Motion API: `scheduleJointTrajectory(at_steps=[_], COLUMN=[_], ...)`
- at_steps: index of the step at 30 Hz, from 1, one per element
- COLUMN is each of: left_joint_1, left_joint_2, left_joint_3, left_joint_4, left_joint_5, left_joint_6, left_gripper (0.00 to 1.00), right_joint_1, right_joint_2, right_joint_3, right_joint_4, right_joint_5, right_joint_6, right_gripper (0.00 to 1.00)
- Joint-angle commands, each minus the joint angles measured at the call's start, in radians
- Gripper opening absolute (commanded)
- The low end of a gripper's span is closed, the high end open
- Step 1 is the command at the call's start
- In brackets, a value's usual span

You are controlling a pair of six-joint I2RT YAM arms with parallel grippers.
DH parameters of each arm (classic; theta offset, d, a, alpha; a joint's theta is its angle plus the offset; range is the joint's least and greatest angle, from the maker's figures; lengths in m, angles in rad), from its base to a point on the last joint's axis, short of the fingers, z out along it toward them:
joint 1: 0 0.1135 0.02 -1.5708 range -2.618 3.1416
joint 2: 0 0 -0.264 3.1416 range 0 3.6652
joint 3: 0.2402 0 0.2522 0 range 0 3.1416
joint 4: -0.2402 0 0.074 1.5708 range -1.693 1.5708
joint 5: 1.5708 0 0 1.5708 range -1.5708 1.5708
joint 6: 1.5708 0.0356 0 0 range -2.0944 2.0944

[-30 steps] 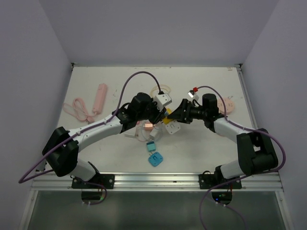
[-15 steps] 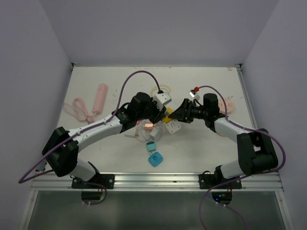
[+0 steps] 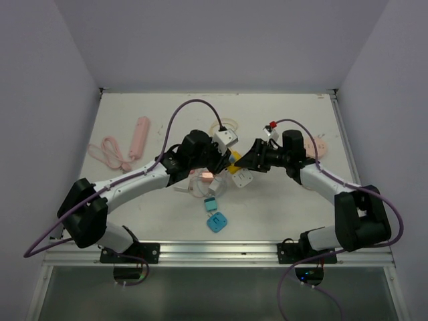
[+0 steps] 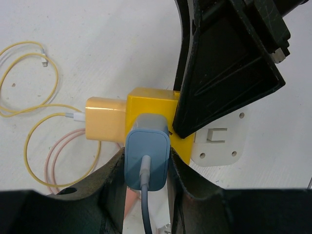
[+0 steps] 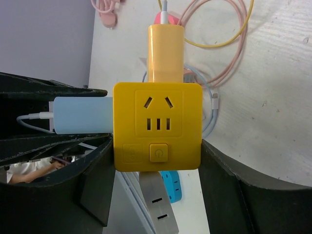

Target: Pull the plug off the socket

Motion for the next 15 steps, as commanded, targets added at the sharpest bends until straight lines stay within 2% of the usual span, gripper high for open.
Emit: scheduleJointTrajectory(at_steps=[1, 10, 15], left_joint_1=[0.004, 0.089, 0.1], left_joint_2=[-0.138, -0.273, -0.302], left_joint_3=[0.034, 0.002, 0.024], left_joint_4=[0.205, 0.236, 0.211], left_joint_5=[-0.016, -0.002, 0.005], left_joint_6=[-0.044, -0.089, -0.086], left_gripper=[0.0, 0.0, 0.0], right_joint_1=[-0.003, -0.036, -0.046], right_joint_2=[0.014, 0.002, -0.005], right_joint_3=[-0.015, -0.036, -0.035], right_joint_4=[-0.151, -0.163, -0.179], right_joint_5=[0.176, 0.251, 0.28], right_joint_6=[-0.083, -0.069, -0.081], right_gripper=[0.0, 0.0, 0.0])
